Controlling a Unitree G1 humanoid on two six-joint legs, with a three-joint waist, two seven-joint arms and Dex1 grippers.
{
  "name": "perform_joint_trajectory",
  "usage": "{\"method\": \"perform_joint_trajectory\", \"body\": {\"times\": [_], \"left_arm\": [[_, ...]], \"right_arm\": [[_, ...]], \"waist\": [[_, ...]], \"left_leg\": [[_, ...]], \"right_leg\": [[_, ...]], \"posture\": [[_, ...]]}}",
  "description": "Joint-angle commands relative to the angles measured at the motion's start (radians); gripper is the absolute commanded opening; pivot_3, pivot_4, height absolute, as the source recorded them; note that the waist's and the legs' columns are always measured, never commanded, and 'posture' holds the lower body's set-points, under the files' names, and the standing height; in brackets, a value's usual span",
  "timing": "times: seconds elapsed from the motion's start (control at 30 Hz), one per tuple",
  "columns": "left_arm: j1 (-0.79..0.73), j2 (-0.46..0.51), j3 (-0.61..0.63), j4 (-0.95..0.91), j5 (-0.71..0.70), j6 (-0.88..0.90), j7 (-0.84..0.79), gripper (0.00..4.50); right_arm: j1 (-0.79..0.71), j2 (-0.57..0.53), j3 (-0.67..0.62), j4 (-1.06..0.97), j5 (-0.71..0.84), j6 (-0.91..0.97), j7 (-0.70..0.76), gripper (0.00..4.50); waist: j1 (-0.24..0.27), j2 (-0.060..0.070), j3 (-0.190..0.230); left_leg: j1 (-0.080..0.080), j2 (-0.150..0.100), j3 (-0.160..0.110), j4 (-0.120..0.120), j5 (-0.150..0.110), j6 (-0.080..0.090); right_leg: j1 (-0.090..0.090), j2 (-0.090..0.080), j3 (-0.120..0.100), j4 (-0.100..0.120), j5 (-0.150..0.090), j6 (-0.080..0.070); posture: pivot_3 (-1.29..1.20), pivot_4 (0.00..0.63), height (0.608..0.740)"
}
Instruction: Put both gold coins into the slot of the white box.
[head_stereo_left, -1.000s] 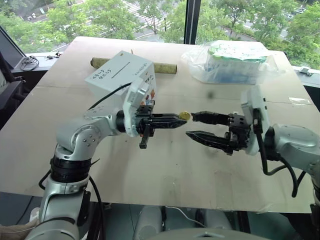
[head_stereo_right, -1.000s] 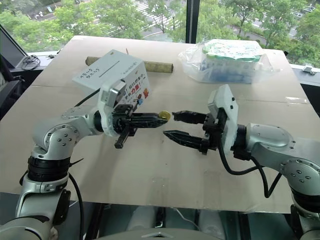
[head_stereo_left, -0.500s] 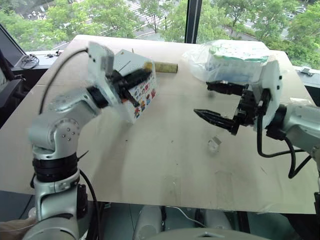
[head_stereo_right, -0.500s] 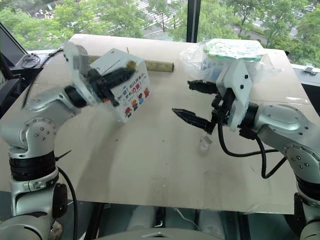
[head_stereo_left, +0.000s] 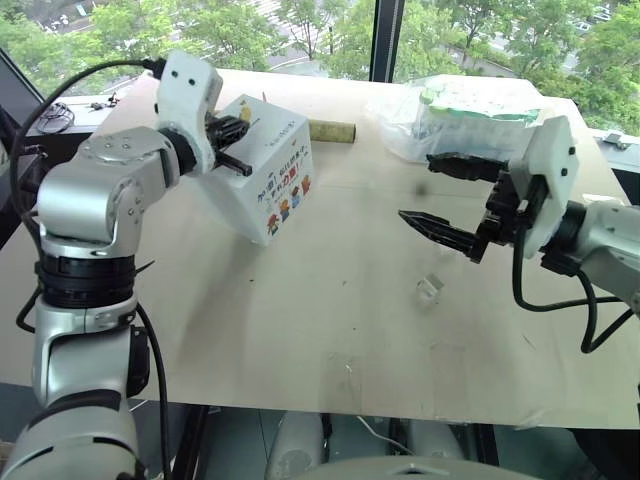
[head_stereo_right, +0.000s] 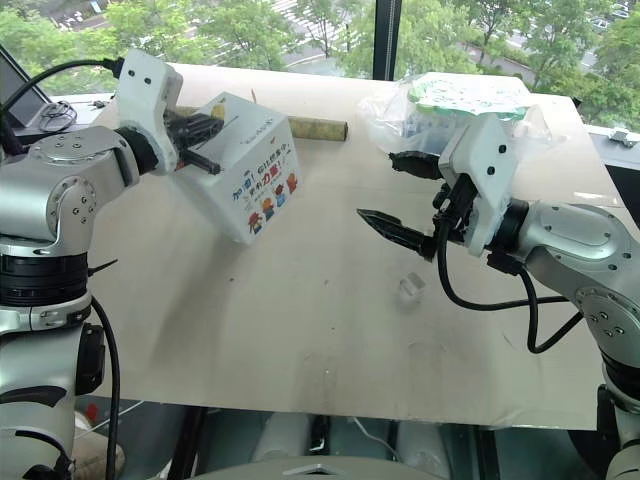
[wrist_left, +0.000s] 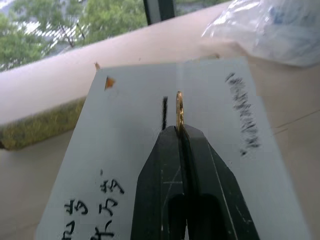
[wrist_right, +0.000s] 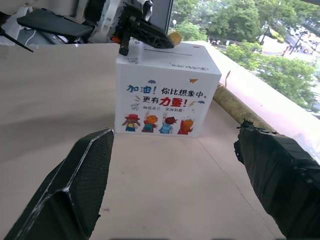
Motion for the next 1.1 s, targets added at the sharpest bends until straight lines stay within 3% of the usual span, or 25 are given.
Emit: {"method": "perform_joint_trajectory", "body": {"times": [0.03, 0.4, 1.1], "left_arm": [[-0.034, 0.022, 0.016, -0.005, 0.027, 0.006, -0.013, 0.00], [-0.067, 0.061, -0.010, 0.020, 0.015, 0.095, -0.140, 0.00], [-0.095, 0.045, -0.037, 0.074, 0.089, 0.200, -0.106, 0.00]], "right_arm": [[-0.011, -0.012, -0.047, -0.050, 0.017, -0.018, 0.010, 4.24], [-0.038, -0.005, -0.036, -0.040, 0.000, -0.026, 0.012, 4.24], [-0.018, -0.015, -0.046, -0.039, -0.020, -0.023, 0.027, 4.24]], "waist": [[0.000, 0.000, 0.000], [0.000, 0.000, 0.000], [-0.002, 0.000, 0.000]], "left_leg": [[0.000, 0.000, 0.000, 0.000, 0.000, 0.000], [0.000, 0.000, 0.000, 0.001, 0.000, 0.000], [0.001, 0.001, 0.000, 0.009, 0.000, 0.000]], "right_leg": [[0.000, 0.000, 0.000, 0.000, 0.000, 0.000], [0.000, 0.000, 0.000, 0.001, 0.000, 0.000], [0.001, 0.000, 0.001, 0.003, 0.000, 0.000]], "posture": [[0.00, 0.150, 0.740], [0.00, 0.150, 0.740], [0.00, 0.150, 0.740]]}}
